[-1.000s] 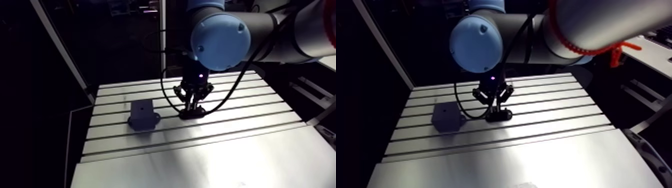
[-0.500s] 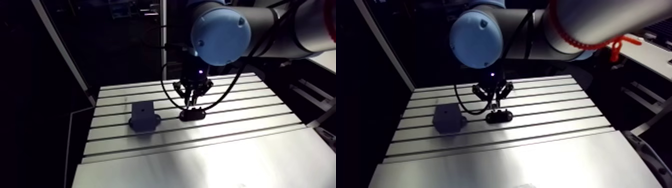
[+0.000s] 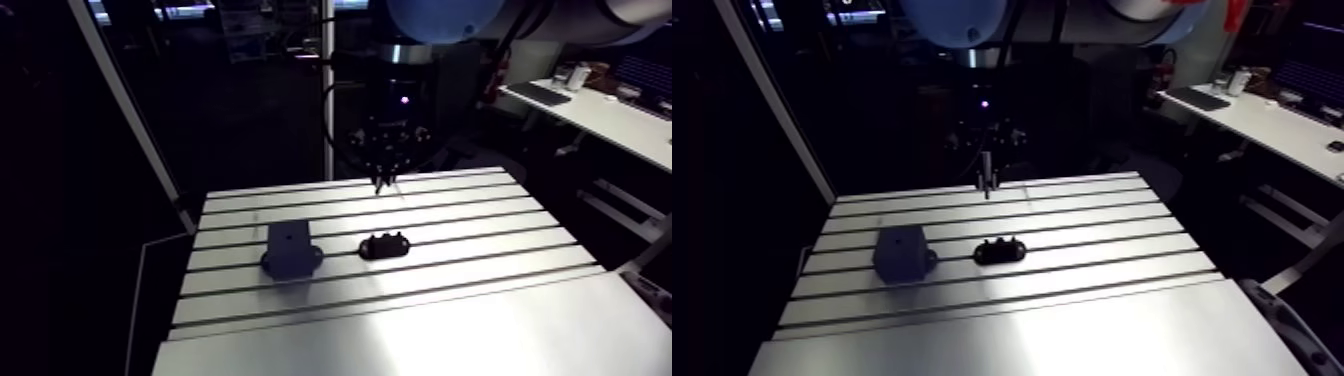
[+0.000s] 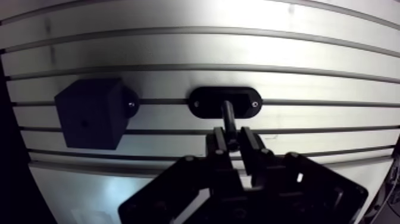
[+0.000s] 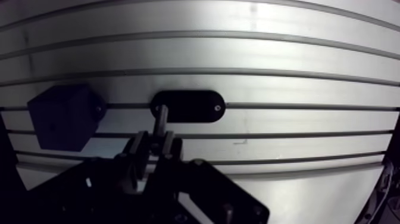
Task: Pick up the M10 bolt and insert it into the hole until fully seated.
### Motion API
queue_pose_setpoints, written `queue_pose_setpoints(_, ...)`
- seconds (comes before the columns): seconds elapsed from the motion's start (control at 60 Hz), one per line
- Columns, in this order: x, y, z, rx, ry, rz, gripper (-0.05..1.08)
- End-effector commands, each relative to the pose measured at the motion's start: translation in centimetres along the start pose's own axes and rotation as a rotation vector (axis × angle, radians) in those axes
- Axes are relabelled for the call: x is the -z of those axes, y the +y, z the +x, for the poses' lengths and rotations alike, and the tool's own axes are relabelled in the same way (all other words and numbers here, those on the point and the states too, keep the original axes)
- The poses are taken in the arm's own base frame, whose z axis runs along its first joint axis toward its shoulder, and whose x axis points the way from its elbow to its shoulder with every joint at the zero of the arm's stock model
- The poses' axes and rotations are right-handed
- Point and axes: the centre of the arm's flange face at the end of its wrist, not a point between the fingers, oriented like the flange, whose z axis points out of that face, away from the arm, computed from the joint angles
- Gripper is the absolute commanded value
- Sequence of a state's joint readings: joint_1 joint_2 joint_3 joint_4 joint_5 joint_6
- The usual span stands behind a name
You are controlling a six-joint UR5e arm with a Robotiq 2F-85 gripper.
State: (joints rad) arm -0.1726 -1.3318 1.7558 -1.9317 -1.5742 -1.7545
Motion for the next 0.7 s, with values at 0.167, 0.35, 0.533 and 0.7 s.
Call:
queue_pose_setpoints(0.167,10.7,-8.2,-0.2,0.124,-0.075,0.049,1.08)
queue_pose_setpoints(0.35,10.6,-10.2,-0.5,0.155,-0.171,0.057,1.08)
queue_pose_setpoints(0.533,10.0,-13.8,-0.5,0.216,-0.222,0.044,1.08)
queue_pose_setpoints(0.7,9.8,-15.0,-0.6,0.237,-0.235,0.035,1.08)
